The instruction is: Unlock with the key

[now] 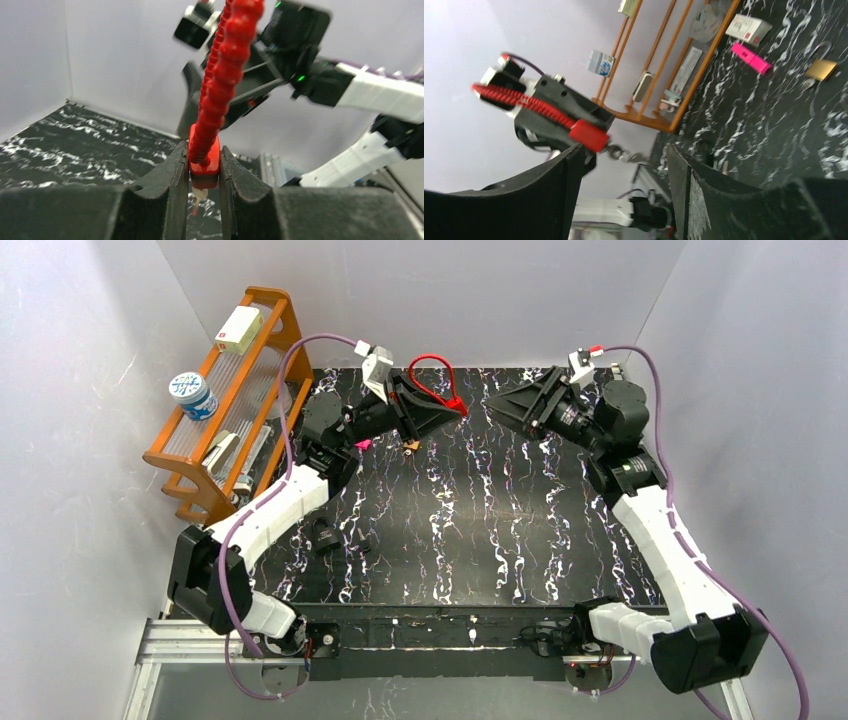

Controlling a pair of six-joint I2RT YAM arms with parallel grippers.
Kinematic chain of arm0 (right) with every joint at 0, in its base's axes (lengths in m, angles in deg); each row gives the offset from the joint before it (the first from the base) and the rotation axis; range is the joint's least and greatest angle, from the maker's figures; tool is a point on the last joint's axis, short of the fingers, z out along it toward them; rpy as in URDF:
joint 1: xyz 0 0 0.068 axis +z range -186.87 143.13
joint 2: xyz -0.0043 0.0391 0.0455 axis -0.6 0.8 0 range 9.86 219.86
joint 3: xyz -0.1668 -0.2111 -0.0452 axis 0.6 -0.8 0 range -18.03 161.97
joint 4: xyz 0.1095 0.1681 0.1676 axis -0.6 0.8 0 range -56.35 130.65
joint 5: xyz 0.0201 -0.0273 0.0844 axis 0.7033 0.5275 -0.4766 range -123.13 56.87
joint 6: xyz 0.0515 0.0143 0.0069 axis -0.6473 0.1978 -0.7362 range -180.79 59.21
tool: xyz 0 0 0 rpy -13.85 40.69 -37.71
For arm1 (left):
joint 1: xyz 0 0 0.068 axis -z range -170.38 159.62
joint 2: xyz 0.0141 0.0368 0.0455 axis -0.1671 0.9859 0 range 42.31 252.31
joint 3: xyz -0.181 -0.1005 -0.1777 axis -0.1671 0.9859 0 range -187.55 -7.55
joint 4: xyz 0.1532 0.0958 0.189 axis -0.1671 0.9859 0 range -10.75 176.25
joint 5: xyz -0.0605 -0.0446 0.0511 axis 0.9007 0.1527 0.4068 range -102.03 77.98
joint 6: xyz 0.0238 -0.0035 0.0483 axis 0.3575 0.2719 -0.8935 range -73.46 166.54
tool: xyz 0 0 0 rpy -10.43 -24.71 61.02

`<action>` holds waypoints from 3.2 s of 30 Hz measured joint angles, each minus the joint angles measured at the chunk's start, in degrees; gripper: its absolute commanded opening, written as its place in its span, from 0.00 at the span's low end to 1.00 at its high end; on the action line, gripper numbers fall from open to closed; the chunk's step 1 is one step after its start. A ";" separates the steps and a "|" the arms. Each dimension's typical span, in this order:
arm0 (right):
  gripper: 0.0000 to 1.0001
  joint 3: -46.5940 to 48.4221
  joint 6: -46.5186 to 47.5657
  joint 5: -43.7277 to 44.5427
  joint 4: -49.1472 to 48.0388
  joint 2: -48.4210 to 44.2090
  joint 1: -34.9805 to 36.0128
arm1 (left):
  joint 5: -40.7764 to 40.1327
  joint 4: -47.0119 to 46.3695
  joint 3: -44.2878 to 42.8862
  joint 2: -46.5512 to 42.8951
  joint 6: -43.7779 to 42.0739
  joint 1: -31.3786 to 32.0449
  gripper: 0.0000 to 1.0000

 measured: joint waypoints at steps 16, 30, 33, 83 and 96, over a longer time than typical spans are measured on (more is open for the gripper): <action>0.72 9.35 30.71 -10.97 0.61 0.50 0.59 | 4.98 16.74 -2.54 0.83 -13.64 0.00 0.00; 0.37 13.62 39.54 -9.70 4.11 8.87 8.59 | 7.28 17.90 -3.48 2.12 -8.85 0.00 0.00; 0.22 13.64 40.13 -8.22 4.28 8.98 8.96 | 7.89 17.84 -3.48 2.12 -8.39 0.00 0.00; 0.30 1.75 50.71 13.64 12.94 -6.49 10.32 | -4.74 56.87 -3.15 2.60 -31.80 0.26 0.00; 0.77 -0.55 51.12 29.46 14.32 -12.85 10.29 | -6.86 61.48 -0.26 6.21 -33.40 0.26 0.00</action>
